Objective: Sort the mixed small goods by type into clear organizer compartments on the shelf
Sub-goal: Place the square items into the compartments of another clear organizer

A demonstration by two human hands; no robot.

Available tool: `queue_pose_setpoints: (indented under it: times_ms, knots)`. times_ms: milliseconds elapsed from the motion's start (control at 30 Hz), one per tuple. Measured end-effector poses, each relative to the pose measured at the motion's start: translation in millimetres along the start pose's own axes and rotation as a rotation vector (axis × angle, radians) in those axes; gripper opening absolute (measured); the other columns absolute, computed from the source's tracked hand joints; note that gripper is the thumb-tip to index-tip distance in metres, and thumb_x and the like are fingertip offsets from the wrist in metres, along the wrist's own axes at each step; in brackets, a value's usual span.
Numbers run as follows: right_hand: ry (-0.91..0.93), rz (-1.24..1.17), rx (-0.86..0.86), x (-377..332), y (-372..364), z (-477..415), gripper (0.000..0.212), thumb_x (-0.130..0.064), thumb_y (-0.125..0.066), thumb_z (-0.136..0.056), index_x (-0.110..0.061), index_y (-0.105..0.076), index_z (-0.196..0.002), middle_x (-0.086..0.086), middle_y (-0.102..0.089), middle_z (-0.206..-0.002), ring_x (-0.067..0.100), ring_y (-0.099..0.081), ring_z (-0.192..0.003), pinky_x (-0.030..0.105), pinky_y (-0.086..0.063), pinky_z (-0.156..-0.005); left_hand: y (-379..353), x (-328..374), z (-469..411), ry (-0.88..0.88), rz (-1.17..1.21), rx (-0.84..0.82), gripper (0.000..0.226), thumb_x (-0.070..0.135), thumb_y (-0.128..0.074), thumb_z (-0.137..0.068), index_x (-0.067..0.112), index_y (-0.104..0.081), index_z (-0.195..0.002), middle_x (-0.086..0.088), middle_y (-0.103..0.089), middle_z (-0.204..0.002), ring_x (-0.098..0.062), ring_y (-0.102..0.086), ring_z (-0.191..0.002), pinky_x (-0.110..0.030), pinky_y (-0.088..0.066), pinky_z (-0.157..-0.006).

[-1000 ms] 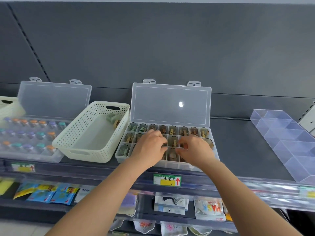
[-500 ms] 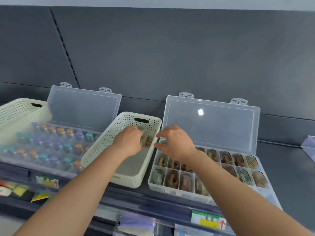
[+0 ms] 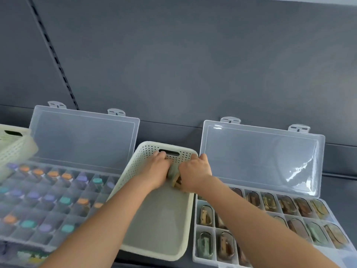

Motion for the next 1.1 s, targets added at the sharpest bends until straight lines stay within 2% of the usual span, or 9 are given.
queue_pose_setpoints:
  times_ms: [167, 267, 400, 500, 667, 733, 833, 933, 1100]
  knots:
    - [-0.014, -0.03, 0.001, 0, -2, -2, 0.008, -0.027, -0.053, -0.084, -0.021, -0.051, -0.089, 0.0, -0.049, -0.082, 0.024, -0.045, -0.102, 0.042, -0.027, -0.093, -1, -9, -2, 0.036, 0.147, -0.055, 0.026, 0.014, -0.061, -0.081, 0.011, -0.059, -0.107, -0.005, -0.05, -0.11, -0.024, -0.051, -0.102, -0.032, -0.043, -0.08]
    - [0.0, -0.135, 0.102, 4, 8, 6, 0.026, -0.038, -0.055, -0.08, -0.02, -0.059, -0.098, 0.001, -0.057, -0.092, 0.024, -0.047, -0.101, 0.041, -0.026, -0.095, 8, -21, 5, 0.089, 0.309, -0.011, 0.032, 0.018, -0.068, -0.078, 0.014, -0.061, -0.11, -0.002, -0.058, -0.112, -0.023, -0.054, -0.105, -0.031, -0.044, -0.083]
    - [0.048, -0.617, 0.28, 21, 30, 31, 0.049, -0.031, -0.067, -0.076, -0.021, -0.059, -0.123, 0.004, -0.05, -0.111, 0.024, -0.054, -0.099, 0.036, -0.043, -0.092, 36, -32, 26, 0.164, 0.585, 0.139, 0.047, 0.021, -0.082, -0.07, 0.019, -0.067, -0.115, -0.001, -0.062, -0.106, -0.019, -0.057, -0.101, -0.027, -0.041, -0.079]
    - [0.07, -0.84, 0.407, 39, 38, 61, 0.055, -0.02, -0.07, -0.075, -0.018, -0.054, -0.128, 0.003, -0.049, -0.111, 0.023, -0.057, -0.09, 0.037, -0.051, -0.084, 59, -19, 44, 0.213, 0.669, 0.254, 0.059, 0.022, -0.085, -0.066, 0.022, -0.063, -0.12, 0.006, -0.058, -0.111, -0.013, -0.054, -0.1, -0.024, -0.039, -0.084]
    - [0.059, -1.024, 0.582, 95, 34, 120, 0.039, -0.016, -0.074, -0.074, -0.014, -0.059, -0.109, 0.001, -0.058, -0.099, 0.015, -0.057, -0.083, 0.031, -0.051, -0.08, 85, 46, 75, 0.196, 0.735, 0.383, 0.047, 0.028, -0.086, -0.063, 0.034, -0.059, -0.099, 0.023, -0.055, -0.094, 0.006, -0.05, -0.087, -0.016, -0.036, -0.069]
    - [0.044, -1.091, 0.627, 122, 27, 147, 0.039, -0.016, -0.075, -0.074, -0.016, -0.062, -0.11, -0.002, -0.06, -0.097, 0.012, -0.058, -0.081, 0.024, -0.05, -0.078, 85, 83, 84, 0.169, 0.772, 0.372, 0.049, 0.028, -0.086, -0.064, 0.035, -0.062, -0.107, 0.024, -0.057, -0.1, 0.007, -0.051, -0.089, -0.017, -0.039, -0.074]
    - [0.002, -1.16, 0.626, 161, 7, 184, 0.051, -0.021, -0.076, -0.074, -0.025, -0.055, -0.12, -0.011, -0.06, -0.1, 0.008, -0.058, -0.083, 0.016, -0.048, -0.077, 78, 144, 95, 0.108, 0.803, 0.333, 0.058, 0.026, -0.082, -0.07, 0.035, -0.06, -0.123, 0.016, -0.056, -0.116, -0.004, -0.054, -0.094, -0.022, -0.043, -0.084]
    - [-0.055, -1.164, 0.625, 200, -14, 219, 0.046, -0.025, -0.078, -0.073, -0.03, -0.056, -0.113, -0.018, -0.06, -0.097, 0.003, -0.057, -0.082, 0.01, -0.046, -0.072, 69, 204, 102, 0.041, 0.762, 0.287, 0.06, 0.029, -0.075, -0.079, 0.037, -0.051, -0.134, 0.017, -0.051, -0.116, -0.001, -0.052, -0.089, -0.015, -0.04, -0.078]
    - [-0.092, -1.103, 0.607, 247, -38, 267, 0.039, -0.022, -0.08, -0.071, -0.026, -0.065, -0.107, -0.018, -0.062, -0.089, -0.002, -0.057, -0.079, 0.004, -0.043, -0.07, 53, 290, 113, -0.048, 0.673, 0.184, 0.061, 0.029, -0.066, -0.087, 0.04, -0.04, -0.141, 0.021, -0.041, -0.123, 0.006, -0.041, -0.1, -0.008, -0.033, -0.074]
Point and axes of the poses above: each hand's wrist, its own z-axis away from the middle knuckle, its own y-axis out of the back of the hand, x = y × z, the point moved 10 cm from there along -z, towards the middle knuckle
